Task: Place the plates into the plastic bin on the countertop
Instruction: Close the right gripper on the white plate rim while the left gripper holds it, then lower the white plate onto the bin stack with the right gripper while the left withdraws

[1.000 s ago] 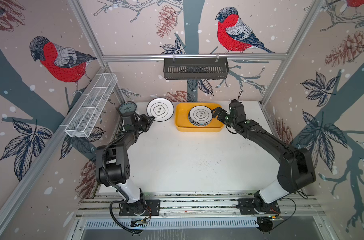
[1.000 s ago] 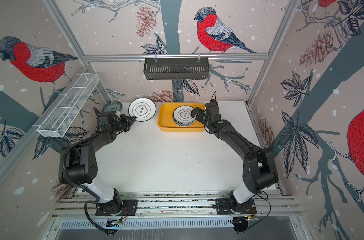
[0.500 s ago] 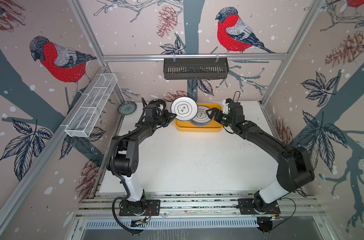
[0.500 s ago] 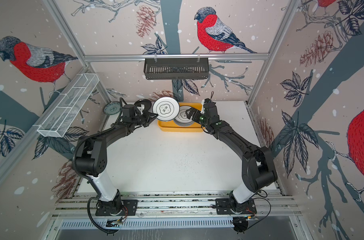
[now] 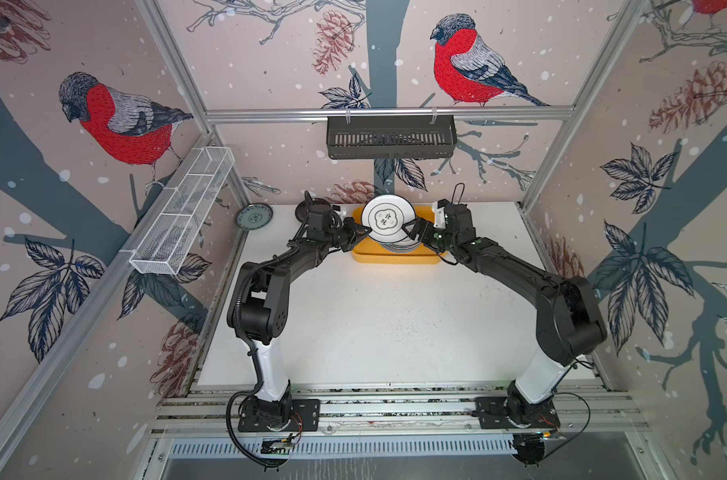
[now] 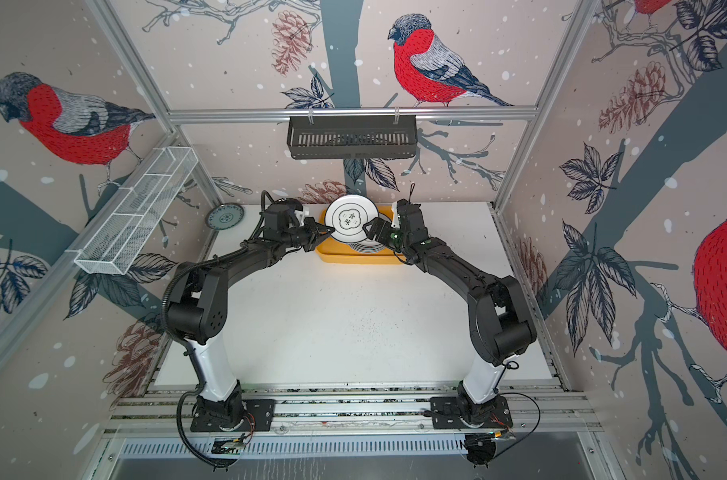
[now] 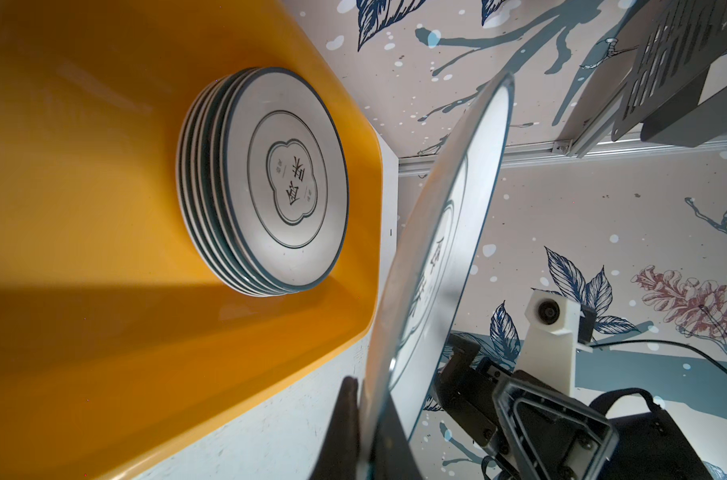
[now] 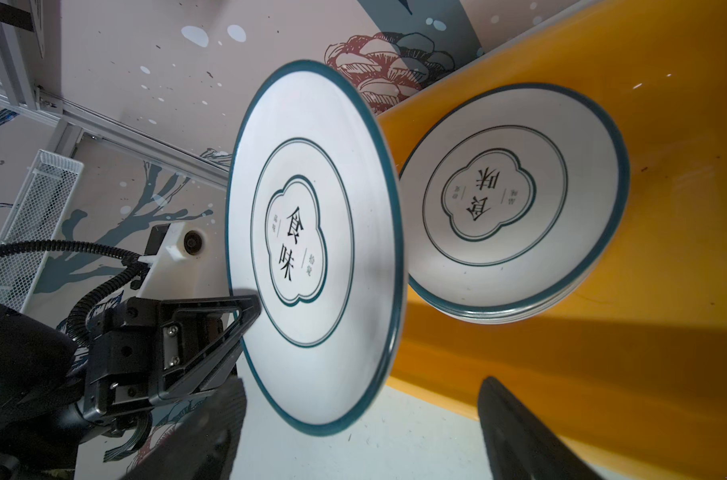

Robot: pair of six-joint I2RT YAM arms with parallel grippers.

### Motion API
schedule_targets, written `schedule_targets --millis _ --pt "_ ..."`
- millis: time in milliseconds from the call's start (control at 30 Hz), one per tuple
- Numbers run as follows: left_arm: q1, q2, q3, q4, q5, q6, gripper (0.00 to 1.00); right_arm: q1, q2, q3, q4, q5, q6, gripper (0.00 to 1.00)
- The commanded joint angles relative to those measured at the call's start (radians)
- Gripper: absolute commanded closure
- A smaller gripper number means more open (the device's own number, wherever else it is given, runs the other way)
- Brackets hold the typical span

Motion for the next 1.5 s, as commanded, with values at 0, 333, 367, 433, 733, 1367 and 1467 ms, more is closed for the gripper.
schedule_targets --millis 0,333,367,433,733,1367,1467 --pt "-0.003 0.004 0.018 0.049 0.030 -0.017 1.00 -0.002 0.012 0.015 0.036 -0.020 0.020 0.18" --pt "-0.006 0.002 0.027 0.059 0.038 -0.026 0.99 -0.023 0.049 0.001 0.115 -0.088 0.081 0.59" --pt "-0.006 0.001 0.026 0.060 0.038 -0.028 0.99 -0.024 0.054 0.003 0.118 -0.090 0.083 0.63" --pt "-0.006 0.000 0.025 0.066 0.038 -0.032 0.99 -0.024 0.057 0.003 0.126 -0.094 0.089 0.64" --pt "-0.008 -0.003 0.034 0.072 0.043 -0.034 0.93 -0.028 0.068 0.003 0.140 -0.101 0.103 0.89" --pt "0.009 -0.105 -0.028 0.034 -0.070 0.023 0.36 -0.061 0.064 0.002 0.139 -0.104 0.127 0.97" --pt "0.032 -0.162 -0.081 0.034 -0.125 0.033 0.33 -0.074 0.061 -0.002 0.135 -0.108 0.130 0.97"
